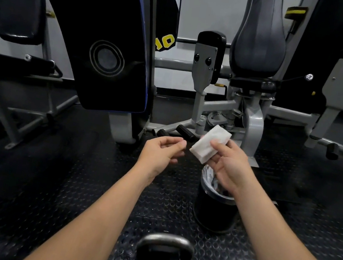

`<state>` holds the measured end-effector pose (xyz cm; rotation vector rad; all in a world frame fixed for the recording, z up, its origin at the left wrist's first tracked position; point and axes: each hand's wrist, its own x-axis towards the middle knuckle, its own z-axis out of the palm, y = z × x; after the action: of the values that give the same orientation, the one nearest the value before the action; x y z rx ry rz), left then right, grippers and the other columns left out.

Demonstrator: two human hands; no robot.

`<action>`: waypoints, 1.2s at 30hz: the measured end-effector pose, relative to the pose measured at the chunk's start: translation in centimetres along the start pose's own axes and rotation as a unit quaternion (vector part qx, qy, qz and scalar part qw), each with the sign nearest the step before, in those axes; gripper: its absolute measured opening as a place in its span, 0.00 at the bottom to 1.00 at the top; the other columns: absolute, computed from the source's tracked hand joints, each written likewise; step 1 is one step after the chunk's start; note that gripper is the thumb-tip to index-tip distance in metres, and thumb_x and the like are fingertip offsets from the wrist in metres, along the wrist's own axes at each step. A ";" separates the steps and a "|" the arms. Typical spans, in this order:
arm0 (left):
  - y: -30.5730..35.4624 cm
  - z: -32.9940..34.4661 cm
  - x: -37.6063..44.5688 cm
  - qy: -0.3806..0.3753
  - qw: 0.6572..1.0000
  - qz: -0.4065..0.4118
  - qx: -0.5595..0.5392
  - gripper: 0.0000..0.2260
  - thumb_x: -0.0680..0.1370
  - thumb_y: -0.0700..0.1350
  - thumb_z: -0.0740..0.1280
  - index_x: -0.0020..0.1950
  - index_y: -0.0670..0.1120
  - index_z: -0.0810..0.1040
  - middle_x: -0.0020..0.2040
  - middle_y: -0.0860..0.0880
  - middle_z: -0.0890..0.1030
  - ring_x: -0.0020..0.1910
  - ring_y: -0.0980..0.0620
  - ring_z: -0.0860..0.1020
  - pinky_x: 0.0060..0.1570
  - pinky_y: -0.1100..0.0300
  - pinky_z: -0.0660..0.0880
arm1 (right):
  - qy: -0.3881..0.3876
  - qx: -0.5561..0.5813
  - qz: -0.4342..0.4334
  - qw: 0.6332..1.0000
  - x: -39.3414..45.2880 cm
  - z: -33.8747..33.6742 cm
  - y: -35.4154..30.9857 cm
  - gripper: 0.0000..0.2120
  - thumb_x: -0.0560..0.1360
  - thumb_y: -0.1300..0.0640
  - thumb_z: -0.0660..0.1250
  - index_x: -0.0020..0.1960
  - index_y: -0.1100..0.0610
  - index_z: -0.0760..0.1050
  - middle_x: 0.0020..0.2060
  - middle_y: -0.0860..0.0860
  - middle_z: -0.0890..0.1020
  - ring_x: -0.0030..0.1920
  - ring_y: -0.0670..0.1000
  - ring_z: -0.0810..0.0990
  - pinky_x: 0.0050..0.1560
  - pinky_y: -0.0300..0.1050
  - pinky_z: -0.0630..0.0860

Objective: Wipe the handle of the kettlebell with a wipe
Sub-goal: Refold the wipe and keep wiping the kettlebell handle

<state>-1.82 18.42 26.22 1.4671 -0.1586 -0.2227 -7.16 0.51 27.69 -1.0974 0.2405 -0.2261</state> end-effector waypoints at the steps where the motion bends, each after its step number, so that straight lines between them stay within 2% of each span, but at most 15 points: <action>1: -0.5 -0.3 0.1 0.014 1.000 -0.003 0.006 0.06 0.78 0.47 0.74 0.54 0.48 0.85 0.50 0.49 0.88 0.51 0.52 0.87 0.54 0.54 0.82 | 0.013 -0.056 -0.014 0.998 0.0 -0.4 0.1 0.09 0.79 0.66 0.65 0.58 0.60 0.77 0.52 0.60 0.85 0.52 0.58 0.85 0.52 0.54 0.82; 6: -5.5 -2.0 -0.7 0.053 0.995 -0.073 0.043 0.10 0.81 0.54 0.70 0.56 0.49 0.83 0.53 0.51 0.87 0.55 0.53 0.84 0.64 0.50 0.78 | 0.090 -0.342 -0.035 0.935 0.3 -4.1 4.7 0.06 0.74 0.62 0.73 0.43 0.52 0.81 0.44 0.53 0.86 0.45 0.52 0.84 0.47 0.51 0.81; 8: -8.5 -2.6 -1.3 0.069 0.991 -0.107 0.050 0.12 0.81 0.55 0.69 0.58 0.48 0.83 0.53 0.52 0.86 0.57 0.53 0.83 0.66 0.49 0.77 | 0.100 -0.433 -0.014 0.896 0.5 -6.3 8.2 0.06 0.73 0.59 0.73 0.38 0.56 0.80 0.37 0.53 0.84 0.41 0.51 0.82 0.42 0.48 0.78; 11: -12.6 -3.4 -2.5 0.099 0.981 -0.151 0.067 0.09 0.81 0.56 0.68 0.49 0.53 0.83 0.51 0.54 0.85 0.57 0.53 0.82 0.67 0.49 0.75 | 0.105 -0.514 0.048 0.850 -0.6 -9.0 13.0 0.10 0.73 0.60 0.71 0.39 0.65 0.74 0.33 0.62 0.76 0.36 0.57 0.76 0.34 0.47 0.69; 14: -16.7 -4.5 -3.9 0.139 0.968 -0.193 0.082 0.09 0.79 0.57 0.70 0.43 0.56 0.81 0.48 0.56 0.85 0.55 0.52 0.82 0.66 0.48 0.75 | 0.108 -0.525 0.103 0.838 -1.9 -11.6 17.7 0.08 0.71 0.61 0.71 0.47 0.65 0.80 0.43 0.62 0.83 0.43 0.57 0.81 0.38 0.47 0.73; 16: -19.2 -5.5 -4.4 0.172 0.958 -0.215 0.085 0.09 0.79 0.57 0.71 0.42 0.55 0.82 0.46 0.57 0.85 0.55 0.51 0.82 0.66 0.49 0.75 | 0.110 -0.525 0.149 0.831 -2.9 -13.0 20.2 0.04 0.72 0.61 0.72 0.46 0.61 0.81 0.41 0.57 0.83 0.44 0.56 0.82 0.37 0.45 0.72; 18: -21.4 -6.3 -5.1 0.213 0.944 -0.237 0.082 0.10 0.78 0.57 0.71 0.42 0.53 0.83 0.48 0.54 0.85 0.56 0.50 0.82 0.62 0.54 0.74 | 0.120 -0.519 0.184 0.826 -3.7 -14.4 22.8 0.03 0.73 0.62 0.70 0.45 0.63 0.81 0.36 0.53 0.80 0.39 0.53 0.78 0.32 0.41 0.68; 20: -23.7 -7.1 -5.8 0.247 0.930 -0.264 0.067 0.11 0.80 0.56 0.69 0.47 0.50 0.84 0.52 0.52 0.85 0.54 0.51 0.81 0.56 0.57 0.71 | 0.141 -0.512 0.216 0.820 -4.2 -15.5 24.8 0.05 0.72 0.65 0.68 0.42 0.67 0.78 0.32 0.52 0.75 0.34 0.51 0.73 0.27 0.42 0.64; 23: -27.2 -7.4 -6.6 0.266 0.908 -0.320 0.043 0.15 0.80 0.60 0.65 0.49 0.51 0.83 0.60 0.47 0.84 0.51 0.49 0.78 0.57 0.52 0.71 | 0.151 -0.488 0.248 0.823 -4.1 -16.9 27.4 0.08 0.71 0.64 0.66 0.34 0.58 0.74 0.30 0.51 0.76 0.34 0.52 0.75 0.29 0.42 0.67; 24: -28.1 -7.2 -6.8 0.262 0.903 -0.339 0.039 0.16 0.80 0.62 0.63 0.49 0.52 0.82 0.63 0.46 0.82 0.54 0.47 0.78 0.61 0.48 0.71 | 0.154 -0.476 0.253 0.828 -3.9 -17.2 28.1 0.08 0.71 0.64 0.66 0.35 0.55 0.75 0.32 0.51 0.78 0.36 0.52 0.77 0.31 0.42 0.69; 26: -29.8 -6.7 -6.9 0.261 0.893 -0.367 0.016 0.23 0.81 0.64 0.59 0.61 0.49 0.81 0.65 0.44 0.81 0.63 0.43 0.78 0.64 0.44 0.73 | 0.149 -0.463 0.263 0.833 -3.7 -17.6 29.2 0.09 0.73 0.63 0.67 0.36 0.53 0.76 0.34 0.50 0.79 0.36 0.51 0.78 0.32 0.41 0.70; 28: -31.4 -6.1 -6.6 0.264 0.887 -0.379 -0.018 0.30 0.81 0.67 0.56 0.70 0.46 0.77 0.65 0.43 0.81 0.60 0.43 0.80 0.51 0.48 0.78 | 0.148 -0.451 0.262 0.840 -3.3 -18.1 30.2 0.15 0.73 0.63 0.66 0.31 0.54 0.68 0.29 0.49 0.72 0.31 0.51 0.70 0.30 0.41 0.65; 30: -32.3 -6.0 -6.5 0.274 0.884 -0.378 -0.034 0.33 0.81 0.69 0.53 0.70 0.45 0.77 0.62 0.44 0.82 0.52 0.47 0.81 0.44 0.52 0.76 | 0.138 -0.436 0.257 0.851 -3.1 -18.4 30.9 0.15 0.74 0.62 0.67 0.31 0.55 0.67 0.28 0.50 0.68 0.32 0.51 0.67 0.31 0.42 0.62; 33: -32.2 -5.5 -6.7 0.271 0.887 -0.371 -0.052 0.32 0.83 0.67 0.48 0.69 0.45 0.76 0.59 0.45 0.80 0.53 0.46 0.78 0.61 0.46 0.74 | 0.107 -0.440 0.244 0.857 -2.5 -18.1 30.7 0.08 0.76 0.61 0.67 0.39 0.57 0.82 0.32 0.50 0.78 0.33 0.49 0.74 0.29 0.38 0.69; 36: -31.8 -4.9 -7.1 0.278 0.886 -0.366 -0.069 0.31 0.85 0.65 0.46 0.75 0.46 0.71 0.63 0.47 0.76 0.61 0.44 0.74 0.68 0.38 0.68 | 0.034 -0.486 0.213 0.847 -1.4 -17.4 29.6 0.18 0.72 0.69 0.60 0.33 0.51 0.80 0.31 0.49 0.79 0.35 0.52 0.76 0.30 0.38 0.71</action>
<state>-9.22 22.07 -5.68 1.3362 0.8782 -0.4000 -11.93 -0.93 -6.29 -2.0032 0.7025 0.3084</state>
